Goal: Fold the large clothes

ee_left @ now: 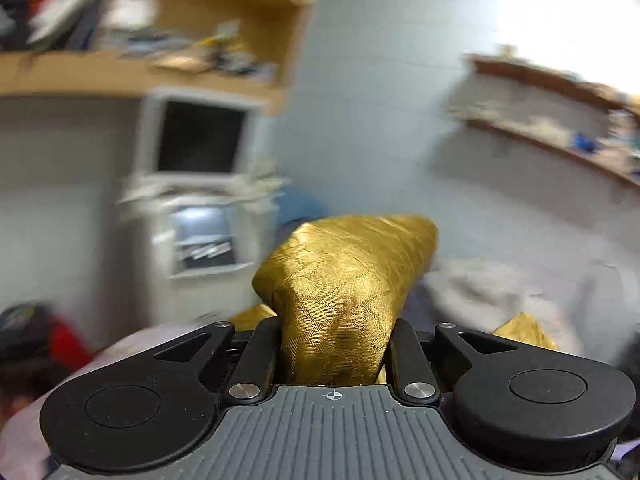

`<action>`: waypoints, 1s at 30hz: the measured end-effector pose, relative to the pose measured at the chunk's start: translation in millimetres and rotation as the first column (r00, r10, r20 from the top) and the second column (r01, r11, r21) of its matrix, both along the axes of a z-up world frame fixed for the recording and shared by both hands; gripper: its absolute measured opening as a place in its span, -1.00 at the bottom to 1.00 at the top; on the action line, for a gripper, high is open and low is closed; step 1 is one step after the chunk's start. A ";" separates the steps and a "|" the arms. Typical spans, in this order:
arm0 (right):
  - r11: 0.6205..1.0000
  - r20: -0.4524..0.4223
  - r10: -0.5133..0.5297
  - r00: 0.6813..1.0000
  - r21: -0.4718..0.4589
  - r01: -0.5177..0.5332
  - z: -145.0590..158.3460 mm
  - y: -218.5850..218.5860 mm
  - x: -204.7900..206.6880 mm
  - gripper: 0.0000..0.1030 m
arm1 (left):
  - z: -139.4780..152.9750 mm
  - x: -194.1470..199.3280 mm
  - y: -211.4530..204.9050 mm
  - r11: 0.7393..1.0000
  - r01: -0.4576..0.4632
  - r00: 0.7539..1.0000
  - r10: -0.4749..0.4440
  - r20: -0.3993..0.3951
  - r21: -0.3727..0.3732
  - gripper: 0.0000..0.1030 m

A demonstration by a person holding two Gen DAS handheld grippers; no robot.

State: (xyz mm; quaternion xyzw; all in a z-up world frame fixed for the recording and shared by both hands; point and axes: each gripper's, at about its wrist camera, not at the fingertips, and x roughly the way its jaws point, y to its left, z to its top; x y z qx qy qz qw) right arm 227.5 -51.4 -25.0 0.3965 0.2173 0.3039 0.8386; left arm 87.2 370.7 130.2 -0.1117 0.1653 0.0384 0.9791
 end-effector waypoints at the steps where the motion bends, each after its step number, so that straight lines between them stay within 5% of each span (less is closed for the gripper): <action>1: 1.000 -0.043 0.016 0.999 -0.012 -0.016 -13.2 16.0 13.6 -0.27 | -19.4 -4.2 17.3 0.999 -0.055 0.997 0.054 -0.047 -0.002 0.16; 6: 0.997 -0.337 0.025 0.941 -0.057 -0.047 -100.4 72.3 48.7 -0.23 | -130.1 -12.8 89.7 0.956 -0.251 0.938 0.202 -0.282 -0.153 0.20; 8: 0.996 -0.391 -0.006 0.921 -0.080 -0.027 -119.7 76.7 49.0 -0.18 | -150.4 -19.9 105.1 0.930 -0.304 0.927 0.239 -0.288 -0.207 0.48; 11: 0.998 -0.439 -0.030 0.898 -0.055 0.007 -133.1 70.5 50.9 -0.12 | -153.3 -19.5 117.9 0.932 -0.308 0.931 0.254 -0.262 -0.190 0.99; 17: 0.999 -0.383 -0.022 0.924 -0.049 0.004 -121.5 76.6 38.5 -0.11 | -157.2 -13.3 129.3 0.961 -0.273 0.940 0.258 -0.224 -0.040 1.00; 21: 0.994 -0.342 -0.063 0.938 -0.108 0.028 -126.2 60.6 44.0 -0.09 | -181.3 -7.7 149.5 0.949 -0.271 0.941 0.226 -0.253 -0.159 1.00; 24: 0.984 -0.360 -0.105 0.927 -0.174 0.044 -141.2 63.8 47.0 0.12 | -183.3 6.6 145.0 0.957 -0.259 0.936 0.216 -0.277 -0.128 1.00; 26: 0.980 -0.407 -0.146 0.902 -0.184 0.075 -151.7 59.9 46.8 0.55 | -180.1 11.6 141.7 0.959 -0.259 0.933 0.217 -0.288 -0.118 1.00; 30: 0.986 -0.451 -0.120 0.884 -0.159 0.052 -148.8 51.4 47.2 0.63 | -169.0 -8.8 144.4 0.951 -0.275 0.935 0.230 -0.272 -0.142 1.00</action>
